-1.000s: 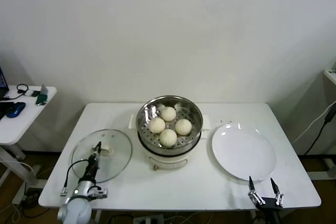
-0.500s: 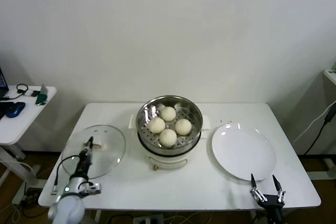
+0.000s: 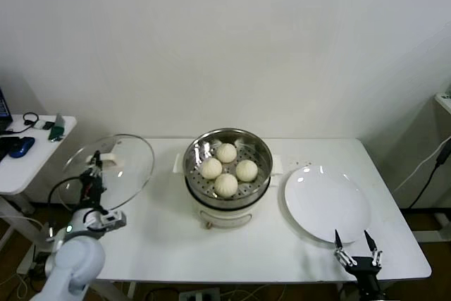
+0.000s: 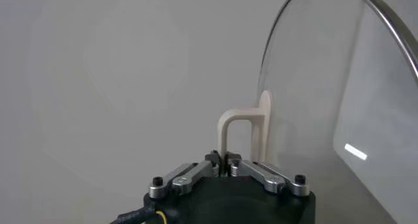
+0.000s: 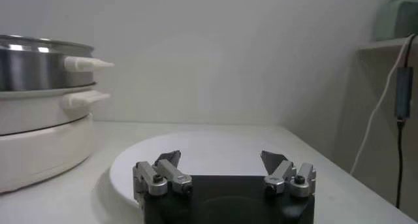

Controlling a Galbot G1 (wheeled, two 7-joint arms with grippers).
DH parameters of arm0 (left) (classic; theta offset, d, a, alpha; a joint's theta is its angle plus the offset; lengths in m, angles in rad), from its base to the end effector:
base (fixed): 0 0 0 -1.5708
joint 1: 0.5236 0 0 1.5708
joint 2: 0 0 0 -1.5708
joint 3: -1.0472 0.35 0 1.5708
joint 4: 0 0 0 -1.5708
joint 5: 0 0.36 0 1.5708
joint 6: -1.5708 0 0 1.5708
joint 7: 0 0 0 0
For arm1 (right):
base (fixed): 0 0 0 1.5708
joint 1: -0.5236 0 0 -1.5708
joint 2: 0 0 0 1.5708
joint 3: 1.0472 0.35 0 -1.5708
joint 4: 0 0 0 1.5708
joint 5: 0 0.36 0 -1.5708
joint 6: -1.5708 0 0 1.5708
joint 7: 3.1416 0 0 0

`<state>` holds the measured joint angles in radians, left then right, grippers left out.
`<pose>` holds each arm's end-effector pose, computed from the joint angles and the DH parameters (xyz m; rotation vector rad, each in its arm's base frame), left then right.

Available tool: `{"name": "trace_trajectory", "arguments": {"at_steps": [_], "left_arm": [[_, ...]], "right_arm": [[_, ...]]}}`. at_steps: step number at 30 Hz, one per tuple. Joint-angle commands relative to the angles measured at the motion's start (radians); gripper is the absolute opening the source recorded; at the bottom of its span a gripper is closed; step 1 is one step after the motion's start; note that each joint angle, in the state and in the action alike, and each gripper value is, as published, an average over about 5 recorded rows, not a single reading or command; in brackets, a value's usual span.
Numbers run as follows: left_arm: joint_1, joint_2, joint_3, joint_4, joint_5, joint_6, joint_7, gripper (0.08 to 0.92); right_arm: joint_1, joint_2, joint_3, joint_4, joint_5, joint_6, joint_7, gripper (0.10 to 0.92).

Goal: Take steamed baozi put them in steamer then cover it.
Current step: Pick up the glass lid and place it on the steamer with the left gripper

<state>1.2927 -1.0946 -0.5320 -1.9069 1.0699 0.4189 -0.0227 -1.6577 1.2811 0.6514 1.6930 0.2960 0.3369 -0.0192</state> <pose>0.2800 0.1085 -0.2807 0.3621 -2.1548 -2.0514 0.1297 -0.1311 -0.4329 -0.0870 -3.0196 0.0603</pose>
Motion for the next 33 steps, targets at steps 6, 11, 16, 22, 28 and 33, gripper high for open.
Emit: {"name": "trace_trajectory", "arguments": {"at_steps": [6, 11, 16, 22, 28, 33], "left_arm": [[-0.171, -0.168, 0.462, -0.149, 0.223, 0.303, 0.136, 0.140], [-0.258, -0.286, 0.565, -0.082, 0.318, 0.331, 0.177, 0.140], [-0.313, -0.359, 0.608, -0.017, 0.357, 0.349, 0.195, 0.140], [-0.361, -0.419, 0.652, 0.058, 0.385, 0.351, 0.197, 0.140], [-0.393, -0.465, 0.685, 0.124, 0.425, 0.356, 0.216, 0.140], [-0.406, -0.487, 0.698, 0.175, 0.463, 0.357, 0.236, 0.140]], "right_arm": [[0.030, 0.004, -0.025, 0.012, -0.052, -0.014, -0.013, 0.823], [0.036, 0.002, -0.029, -0.004, -0.052, -0.006, -0.014, 0.823], [0.033, -0.009, -0.021, -0.013, -0.047, -0.003, -0.011, 0.823], [0.028, -0.019, -0.009, -0.016, -0.028, 0.002, -0.009, 0.823], [0.026, -0.017, -0.007, -0.023, -0.027, 0.007, -0.008, 0.822], [0.029, -0.016, -0.008, -0.030, -0.026, 0.011, -0.008, 0.823]]}}
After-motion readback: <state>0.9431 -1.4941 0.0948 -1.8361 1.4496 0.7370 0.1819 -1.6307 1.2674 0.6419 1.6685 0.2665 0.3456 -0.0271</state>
